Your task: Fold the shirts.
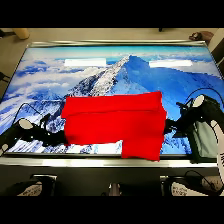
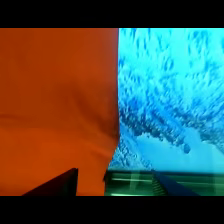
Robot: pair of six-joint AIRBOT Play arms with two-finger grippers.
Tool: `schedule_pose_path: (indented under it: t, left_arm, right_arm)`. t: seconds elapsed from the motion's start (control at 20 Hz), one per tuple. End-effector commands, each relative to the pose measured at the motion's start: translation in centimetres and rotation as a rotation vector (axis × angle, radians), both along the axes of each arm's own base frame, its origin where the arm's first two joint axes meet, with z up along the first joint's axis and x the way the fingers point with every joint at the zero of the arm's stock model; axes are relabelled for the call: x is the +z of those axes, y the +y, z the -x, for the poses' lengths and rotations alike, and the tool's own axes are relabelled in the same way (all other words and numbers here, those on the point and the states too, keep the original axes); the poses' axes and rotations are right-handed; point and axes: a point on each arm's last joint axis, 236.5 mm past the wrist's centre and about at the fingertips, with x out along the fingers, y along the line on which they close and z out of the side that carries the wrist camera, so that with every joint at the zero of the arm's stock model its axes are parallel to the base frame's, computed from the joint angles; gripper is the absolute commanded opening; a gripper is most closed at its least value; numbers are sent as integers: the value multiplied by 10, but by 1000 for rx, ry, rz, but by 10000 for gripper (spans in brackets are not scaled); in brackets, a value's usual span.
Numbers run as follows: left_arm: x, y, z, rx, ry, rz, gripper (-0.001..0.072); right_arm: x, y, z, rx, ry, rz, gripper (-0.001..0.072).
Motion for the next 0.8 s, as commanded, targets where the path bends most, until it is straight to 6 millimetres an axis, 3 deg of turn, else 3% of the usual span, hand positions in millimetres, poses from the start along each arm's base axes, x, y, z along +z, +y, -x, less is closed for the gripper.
schedule_pose_path:
  t: [0.0,0.2,0.35,0.4,0.45,0.5,0.6,0.75]
  left_arm:
    - [-3,-1,-6,24,-29,-11,26]
    - [1,-1,-6,16,-41,-9,26]
    - [4,-1,-7,15,-53,-9,26]
    - [5,-1,-8,15,-58,-10,26]
    - [6,-1,-9,16,-64,-11,25]
    - [10,0,-14,-4,-92,-13,25]
    - [34,2,-37,-21,-191,-22,24]
    - [100,8,-93,-16,-407,-46,20]
  right_arm:
    - [-12,25,33,15,-5,-89,500]
    - [-40,48,64,-37,26,-154,491]
    - [-50,60,56,-92,-27,-190,412]
    - [-50,60,53,-99,-40,-188,284]
    - [-49,59,51,-99,-46,-187,59]
    - [-46,59,47,-95,-53,-190,24]
    - [-21,57,23,-59,-124,-198,23]
    - [48,42,-50,-49,-364,-159,21]
